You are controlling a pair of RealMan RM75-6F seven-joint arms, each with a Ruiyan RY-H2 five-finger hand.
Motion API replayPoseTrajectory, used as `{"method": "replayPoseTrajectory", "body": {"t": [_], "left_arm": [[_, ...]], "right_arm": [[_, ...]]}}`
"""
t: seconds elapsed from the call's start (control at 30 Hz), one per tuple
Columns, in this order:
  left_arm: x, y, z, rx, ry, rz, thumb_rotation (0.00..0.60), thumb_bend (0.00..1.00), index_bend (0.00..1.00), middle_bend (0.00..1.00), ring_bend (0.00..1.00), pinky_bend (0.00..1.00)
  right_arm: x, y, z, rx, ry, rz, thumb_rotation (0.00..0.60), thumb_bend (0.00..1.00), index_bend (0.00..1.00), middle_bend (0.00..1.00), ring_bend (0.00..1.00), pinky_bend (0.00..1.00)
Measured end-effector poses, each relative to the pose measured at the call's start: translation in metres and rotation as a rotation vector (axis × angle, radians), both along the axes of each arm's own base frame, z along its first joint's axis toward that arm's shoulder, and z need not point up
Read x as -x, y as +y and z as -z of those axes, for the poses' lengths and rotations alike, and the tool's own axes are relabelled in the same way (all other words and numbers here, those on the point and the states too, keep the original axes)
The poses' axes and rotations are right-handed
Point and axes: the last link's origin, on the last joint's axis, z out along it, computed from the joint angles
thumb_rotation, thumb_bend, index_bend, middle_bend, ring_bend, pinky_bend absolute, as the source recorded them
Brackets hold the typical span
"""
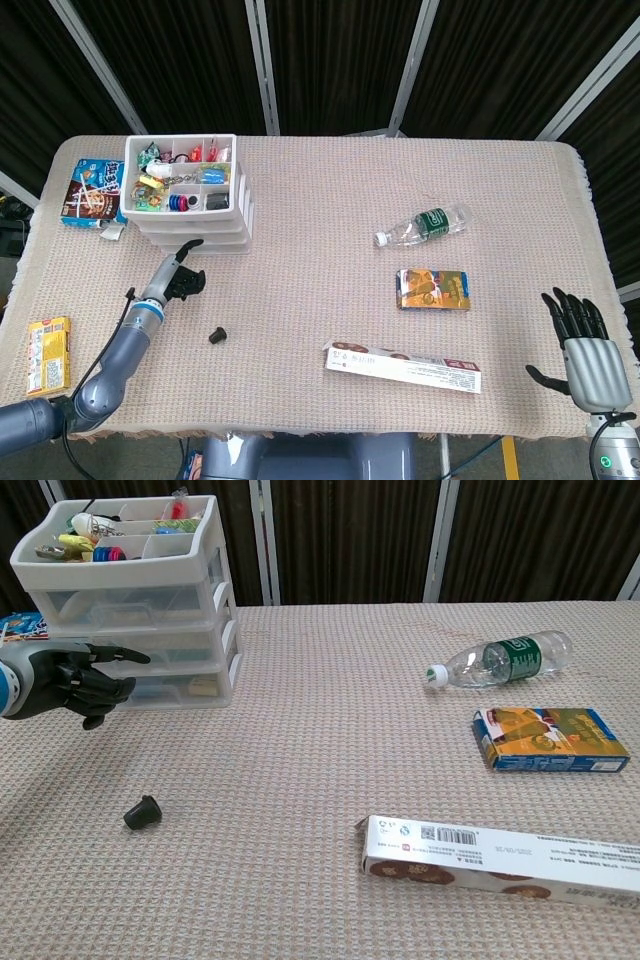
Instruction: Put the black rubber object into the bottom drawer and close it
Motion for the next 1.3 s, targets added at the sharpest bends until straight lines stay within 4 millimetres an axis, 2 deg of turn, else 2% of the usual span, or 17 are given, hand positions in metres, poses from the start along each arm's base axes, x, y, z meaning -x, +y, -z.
{"method": "replayPoseTrajectory", "body": {"t": [0.2,0.77,1.1,1.3], "left_arm": [[0.002,0.004,0.005,0.002,-0.03,-0.033,0.6,0.63,0.0,0.93,0.83,0.75],[-0.011,0.009,0.021,0.059,-0.274,-0.118,0.6,0.63,0.0,0.93,0.83,0.75],[-0.011,0.014,0.022,0.048,-0.308,-0.118,0.6,0.63,0.09,0.93,0.83,0.75],[-0.009,0.01,0.022,0.05,-0.31,-0.108,0.6,0.63,0.12,0.93,0.83,0.75]], "right_arm": [[0.0,0.0,0.0,0.0,0.0,0.0,0.6,0.02,0.05,0.0,0.0,0.0],[-0.001,0.0,0.001,-0.003,0.0,-0.003,0.6,0.01,0.05,0.0,0.0,0.0],[-0.001,0.0,0.001,-0.003,0.002,-0.003,0.6,0.02,0.05,0.0,0.0,0.0],[0.0,0.0,0.0,-0.001,0.002,-0.001,0.6,0.02,0.05,0.0,0.0,0.0]]}}
